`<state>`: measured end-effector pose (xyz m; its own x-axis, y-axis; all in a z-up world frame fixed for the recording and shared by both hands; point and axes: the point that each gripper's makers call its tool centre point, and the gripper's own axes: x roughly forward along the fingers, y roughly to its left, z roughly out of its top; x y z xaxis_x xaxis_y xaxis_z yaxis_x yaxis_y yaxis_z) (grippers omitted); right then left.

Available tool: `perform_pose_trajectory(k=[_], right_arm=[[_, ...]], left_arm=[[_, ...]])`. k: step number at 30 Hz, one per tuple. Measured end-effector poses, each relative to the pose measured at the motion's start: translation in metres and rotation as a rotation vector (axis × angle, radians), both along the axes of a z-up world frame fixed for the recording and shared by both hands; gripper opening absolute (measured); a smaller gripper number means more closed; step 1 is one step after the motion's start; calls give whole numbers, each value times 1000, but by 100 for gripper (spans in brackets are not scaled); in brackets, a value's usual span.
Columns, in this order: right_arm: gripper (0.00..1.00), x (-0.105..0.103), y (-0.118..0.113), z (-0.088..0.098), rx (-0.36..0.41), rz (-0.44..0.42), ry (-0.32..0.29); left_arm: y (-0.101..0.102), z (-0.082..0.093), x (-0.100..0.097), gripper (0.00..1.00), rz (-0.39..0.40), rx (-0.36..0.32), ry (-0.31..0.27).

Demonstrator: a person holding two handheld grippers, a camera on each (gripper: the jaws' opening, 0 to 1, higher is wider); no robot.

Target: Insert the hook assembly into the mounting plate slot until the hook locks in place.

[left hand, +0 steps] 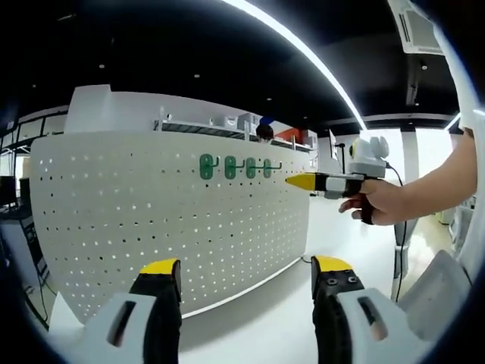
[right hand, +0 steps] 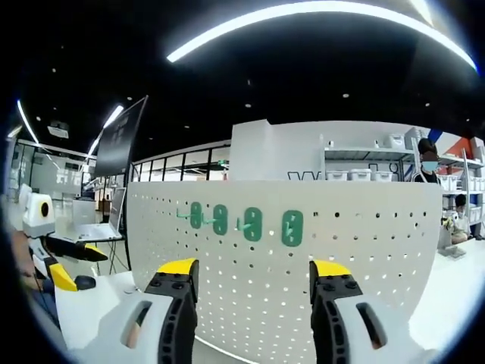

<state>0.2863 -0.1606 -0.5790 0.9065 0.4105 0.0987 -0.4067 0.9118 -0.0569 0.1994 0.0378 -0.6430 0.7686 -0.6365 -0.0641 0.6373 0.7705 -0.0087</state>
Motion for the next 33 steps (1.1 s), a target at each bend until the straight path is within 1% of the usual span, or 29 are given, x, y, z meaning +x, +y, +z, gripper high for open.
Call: perform_pose_trajectory(k=[6, 16, 25, 33], right_arm=[[57, -10, -1, -4, 3, 8, 3], [58, -29, -8, -9, 21, 4, 7], [59, -47, -9, -19, 9, 13, 19], [59, -63, -16, -31, 17, 10, 42]], left_arm=[[-1, 6, 1, 73, 0, 3, -19], [1, 8, -1, 75, 2, -5, -25], [4, 8, -5, 76, 8, -7, -23], [5, 2, -9, 77, 11, -2, -11]])
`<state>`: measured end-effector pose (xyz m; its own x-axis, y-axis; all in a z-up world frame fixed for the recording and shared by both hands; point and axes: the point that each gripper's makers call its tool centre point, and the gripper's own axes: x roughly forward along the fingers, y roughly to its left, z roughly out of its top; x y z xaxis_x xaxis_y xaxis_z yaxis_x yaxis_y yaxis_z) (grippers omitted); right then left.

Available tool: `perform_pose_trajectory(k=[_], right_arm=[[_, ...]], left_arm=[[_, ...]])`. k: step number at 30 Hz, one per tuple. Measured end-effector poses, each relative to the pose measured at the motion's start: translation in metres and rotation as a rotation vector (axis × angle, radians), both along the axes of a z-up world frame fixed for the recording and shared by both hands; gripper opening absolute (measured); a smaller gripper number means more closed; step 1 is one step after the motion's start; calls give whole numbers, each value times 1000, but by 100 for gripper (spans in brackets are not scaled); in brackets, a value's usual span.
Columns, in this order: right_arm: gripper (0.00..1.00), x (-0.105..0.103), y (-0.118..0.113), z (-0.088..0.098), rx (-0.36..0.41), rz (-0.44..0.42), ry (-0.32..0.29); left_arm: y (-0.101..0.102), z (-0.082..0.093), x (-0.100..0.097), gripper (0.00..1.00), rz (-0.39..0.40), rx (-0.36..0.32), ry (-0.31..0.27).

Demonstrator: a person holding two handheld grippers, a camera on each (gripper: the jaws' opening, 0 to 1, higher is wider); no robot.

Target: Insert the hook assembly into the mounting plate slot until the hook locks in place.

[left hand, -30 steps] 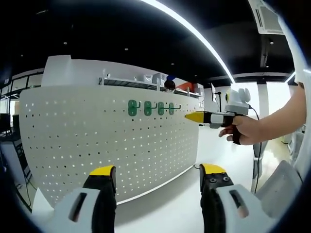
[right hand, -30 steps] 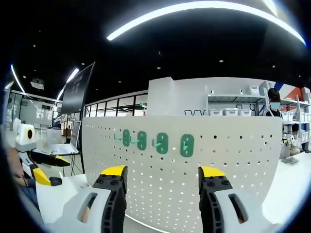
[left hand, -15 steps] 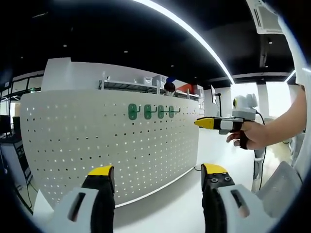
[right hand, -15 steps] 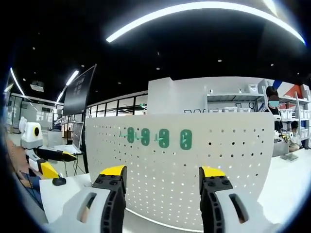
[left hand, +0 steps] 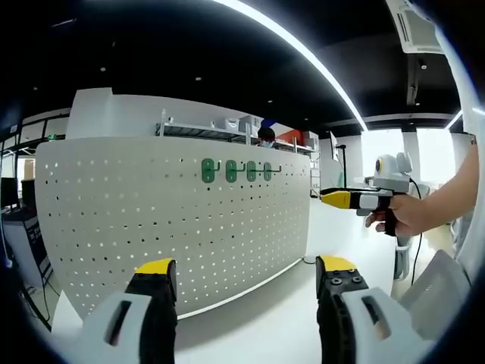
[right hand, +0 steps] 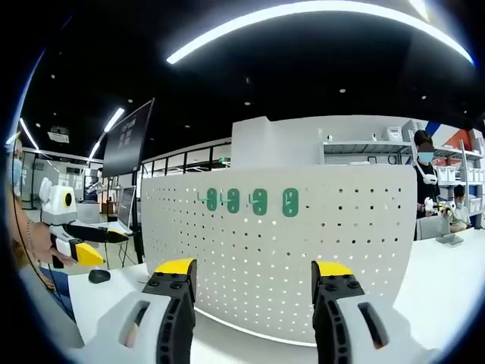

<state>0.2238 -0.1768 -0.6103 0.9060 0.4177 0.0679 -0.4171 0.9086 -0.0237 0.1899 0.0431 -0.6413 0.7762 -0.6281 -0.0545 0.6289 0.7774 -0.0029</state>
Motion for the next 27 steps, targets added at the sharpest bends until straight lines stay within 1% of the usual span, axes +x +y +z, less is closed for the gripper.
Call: perform_pose_trajectory(k=[10, 15, 19, 22, 27], right_arm=[[64, -22, -5, -14, 1, 6, 20], [65, -34, -9, -21, 5, 12, 33], [66, -41, -13, -28, 7, 16, 45], [67, -46, -15, -31, 8, 15, 51], [67, -56, -18, -37, 17, 17, 65]], left_arm=[[6, -7, -7, 82, 12, -1, 14], [8, -11, -12, 85, 13, 0, 21], [9, -12, -15, 88, 13, -8, 24], [13, -14, -18, 88, 16, 1, 26], [21, -18, -22, 90, 31, -5, 37]])
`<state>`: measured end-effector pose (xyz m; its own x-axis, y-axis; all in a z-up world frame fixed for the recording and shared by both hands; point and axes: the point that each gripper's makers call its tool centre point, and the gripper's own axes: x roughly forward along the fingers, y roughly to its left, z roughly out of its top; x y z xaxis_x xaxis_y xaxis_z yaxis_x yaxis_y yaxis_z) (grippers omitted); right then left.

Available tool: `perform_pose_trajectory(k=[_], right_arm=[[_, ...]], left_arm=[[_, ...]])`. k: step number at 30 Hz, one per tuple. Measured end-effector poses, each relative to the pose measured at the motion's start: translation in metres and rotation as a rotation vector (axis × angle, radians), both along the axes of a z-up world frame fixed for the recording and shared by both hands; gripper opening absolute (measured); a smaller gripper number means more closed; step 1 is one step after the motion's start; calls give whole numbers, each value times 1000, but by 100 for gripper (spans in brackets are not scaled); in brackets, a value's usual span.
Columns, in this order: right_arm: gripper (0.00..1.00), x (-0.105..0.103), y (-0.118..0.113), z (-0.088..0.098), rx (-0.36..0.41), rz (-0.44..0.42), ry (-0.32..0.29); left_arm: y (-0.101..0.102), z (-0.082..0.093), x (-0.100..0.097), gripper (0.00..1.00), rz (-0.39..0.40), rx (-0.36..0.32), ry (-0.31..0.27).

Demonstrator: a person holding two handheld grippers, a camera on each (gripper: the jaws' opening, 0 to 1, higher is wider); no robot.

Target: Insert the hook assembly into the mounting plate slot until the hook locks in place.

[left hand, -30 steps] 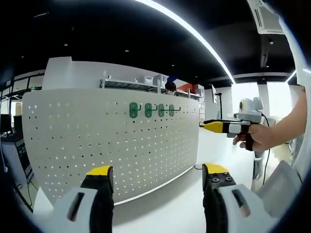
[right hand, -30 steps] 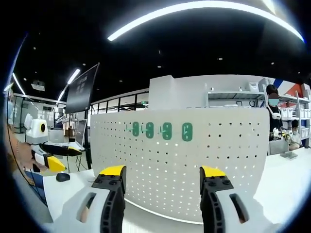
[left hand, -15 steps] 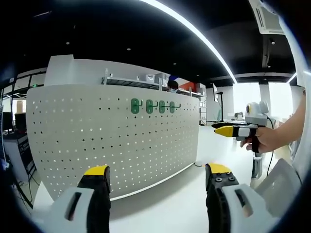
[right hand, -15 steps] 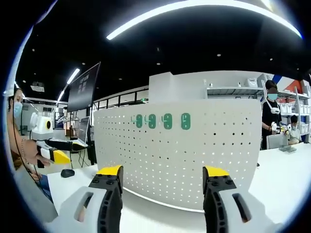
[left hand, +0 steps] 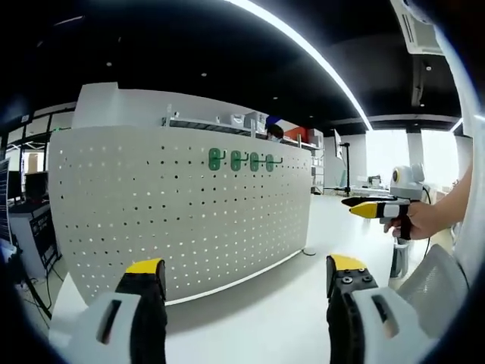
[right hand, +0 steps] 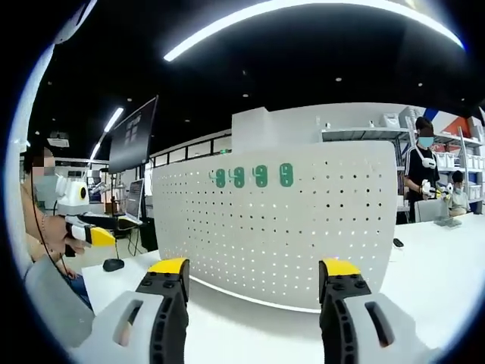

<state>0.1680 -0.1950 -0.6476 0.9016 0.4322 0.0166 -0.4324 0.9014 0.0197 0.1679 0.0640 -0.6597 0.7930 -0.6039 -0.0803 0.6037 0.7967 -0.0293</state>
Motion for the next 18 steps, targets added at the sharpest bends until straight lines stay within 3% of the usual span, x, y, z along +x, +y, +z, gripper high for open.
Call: perform_pose_trajectory(k=[18], right_arm=[[68, -28, 3, -13, 20, 14, 33]], left_arm=[[28, -2, -18, 98, 46, -30, 1]])
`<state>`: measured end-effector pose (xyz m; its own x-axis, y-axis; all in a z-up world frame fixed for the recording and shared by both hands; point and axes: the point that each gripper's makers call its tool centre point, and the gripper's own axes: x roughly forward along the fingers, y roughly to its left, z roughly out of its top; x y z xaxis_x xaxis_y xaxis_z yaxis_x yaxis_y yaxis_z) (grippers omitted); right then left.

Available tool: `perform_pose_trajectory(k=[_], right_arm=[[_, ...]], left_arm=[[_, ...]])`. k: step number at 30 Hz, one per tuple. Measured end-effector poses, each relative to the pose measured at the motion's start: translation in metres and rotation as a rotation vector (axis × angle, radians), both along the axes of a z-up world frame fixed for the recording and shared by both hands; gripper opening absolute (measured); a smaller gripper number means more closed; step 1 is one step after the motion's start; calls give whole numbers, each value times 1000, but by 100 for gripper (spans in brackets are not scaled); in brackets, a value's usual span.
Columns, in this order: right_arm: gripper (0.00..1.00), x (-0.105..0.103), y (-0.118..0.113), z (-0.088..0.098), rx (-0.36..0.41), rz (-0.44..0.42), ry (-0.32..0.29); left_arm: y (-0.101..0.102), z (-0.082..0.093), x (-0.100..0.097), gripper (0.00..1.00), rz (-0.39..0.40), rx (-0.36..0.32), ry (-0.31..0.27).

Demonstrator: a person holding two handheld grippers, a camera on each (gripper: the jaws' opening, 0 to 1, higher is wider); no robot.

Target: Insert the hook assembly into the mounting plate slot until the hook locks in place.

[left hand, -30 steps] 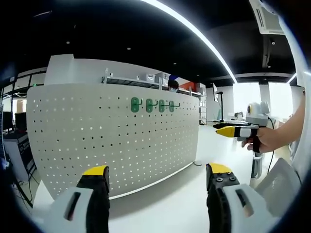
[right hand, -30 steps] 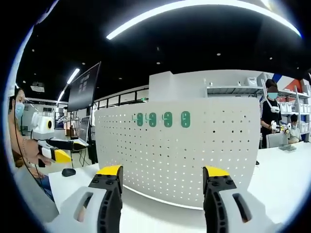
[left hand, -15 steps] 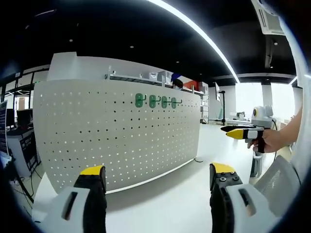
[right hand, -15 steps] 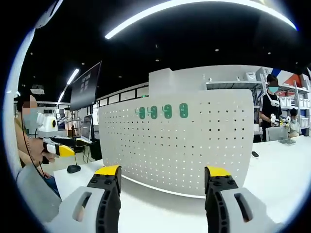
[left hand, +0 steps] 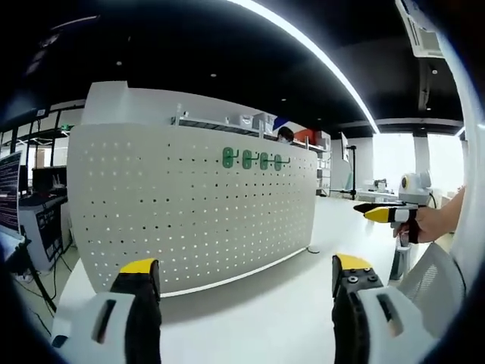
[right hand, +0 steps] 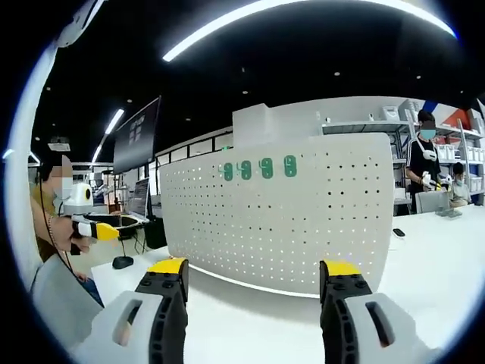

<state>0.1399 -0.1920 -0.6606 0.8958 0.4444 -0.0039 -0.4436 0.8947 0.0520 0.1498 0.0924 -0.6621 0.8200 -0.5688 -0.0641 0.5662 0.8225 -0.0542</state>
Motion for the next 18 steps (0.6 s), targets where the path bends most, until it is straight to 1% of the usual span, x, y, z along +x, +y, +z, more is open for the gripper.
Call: perform_pose_trajectory(k=[3, 7, 13, 18], right_arm=[[68, -3, 0, -2, 7, -7, 7], [69, -4, 0, -3, 12, -10, 8], [69, -3, 2, -5, 12, -7, 10], [69, -3, 0, -4, 23, -14, 9]], left_arm=[[5, -1, -2, 99, 15, 7, 0], [14, -4, -1, 100, 38, -9, 5], [11, -9, -2, 100, 32, -20, 7], [7, -12, -3, 100, 27, -13, 16]])
